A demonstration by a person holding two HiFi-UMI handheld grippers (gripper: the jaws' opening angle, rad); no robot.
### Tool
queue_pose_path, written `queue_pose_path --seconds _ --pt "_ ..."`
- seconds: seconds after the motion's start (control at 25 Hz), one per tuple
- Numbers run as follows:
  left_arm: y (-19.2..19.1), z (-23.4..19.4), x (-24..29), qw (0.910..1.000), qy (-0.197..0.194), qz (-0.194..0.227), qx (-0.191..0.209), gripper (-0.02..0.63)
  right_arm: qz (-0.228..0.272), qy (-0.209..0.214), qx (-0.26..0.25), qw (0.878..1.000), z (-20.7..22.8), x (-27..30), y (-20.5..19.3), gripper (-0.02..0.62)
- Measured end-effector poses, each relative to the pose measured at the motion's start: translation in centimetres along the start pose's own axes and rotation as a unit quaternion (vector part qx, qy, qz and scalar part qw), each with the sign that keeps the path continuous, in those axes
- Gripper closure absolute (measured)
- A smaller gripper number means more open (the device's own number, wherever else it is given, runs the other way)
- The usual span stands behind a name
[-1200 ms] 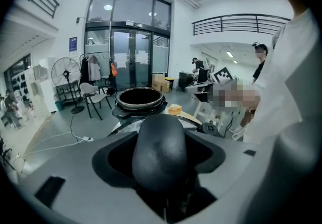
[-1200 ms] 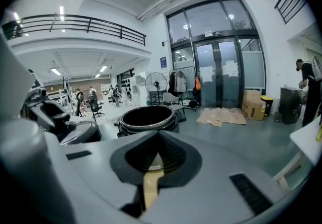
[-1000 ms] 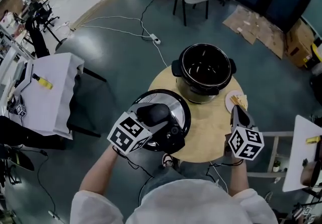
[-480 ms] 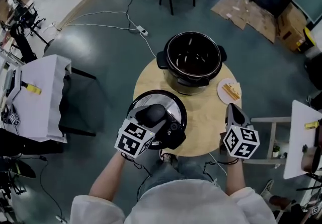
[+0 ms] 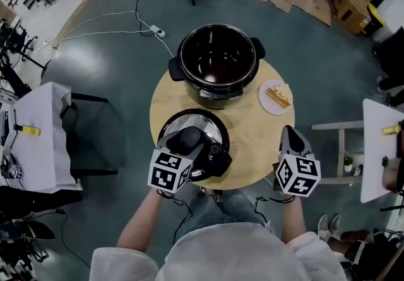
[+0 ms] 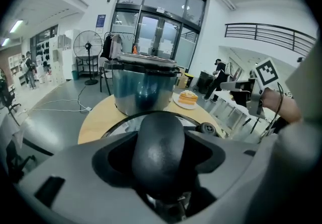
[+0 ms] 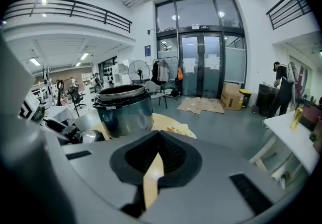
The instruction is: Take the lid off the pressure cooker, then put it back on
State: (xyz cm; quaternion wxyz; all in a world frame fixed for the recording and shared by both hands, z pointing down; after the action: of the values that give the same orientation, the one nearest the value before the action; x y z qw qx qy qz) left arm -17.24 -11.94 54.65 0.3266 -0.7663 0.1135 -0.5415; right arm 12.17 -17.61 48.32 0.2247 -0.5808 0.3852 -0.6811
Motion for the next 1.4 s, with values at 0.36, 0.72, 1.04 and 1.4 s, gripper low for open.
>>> queue_pose_path --seconds 0.36,0.72,1.04,1.4 --pt "-0.4 1.5 2.9 0.9991 0.009 -0.026 0.032 0.333 -0.021 -0.017 0.029 0.999 1.8 0.2 -2.6 0.595" --pt "-0.9 1.7 4.7 0.9991 0.004 -0.035 0.026 0.333 -0.035 -0.03 0.06 0.997 3.5 0.3 -4.8 0.595" --pt "-1.6 1.5 5.5 0.9988 0.006 -0.036 0.031 0.333 -0.041 -0.035 0.071 0.996 3.4 0.7 -5.6 0.595" --pt "-2.5 1.7 6.0 0.9973 0.013 -0.044 0.057 0.333 -0.049 -0.036 0.077 0.995 3.2 0.8 -6.6 0.595"
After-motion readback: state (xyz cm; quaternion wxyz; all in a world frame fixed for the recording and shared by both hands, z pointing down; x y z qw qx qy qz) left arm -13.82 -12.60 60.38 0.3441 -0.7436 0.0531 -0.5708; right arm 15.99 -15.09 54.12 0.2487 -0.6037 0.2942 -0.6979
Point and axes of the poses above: the fingertips, and each gripper's own axes: x forward along the fingers, z to its right, y out of its top, the point moved 5 cm from there along -x, backward along the fingers, and after that the axes turned 8 degrees about -z, right-handed, at the moved point
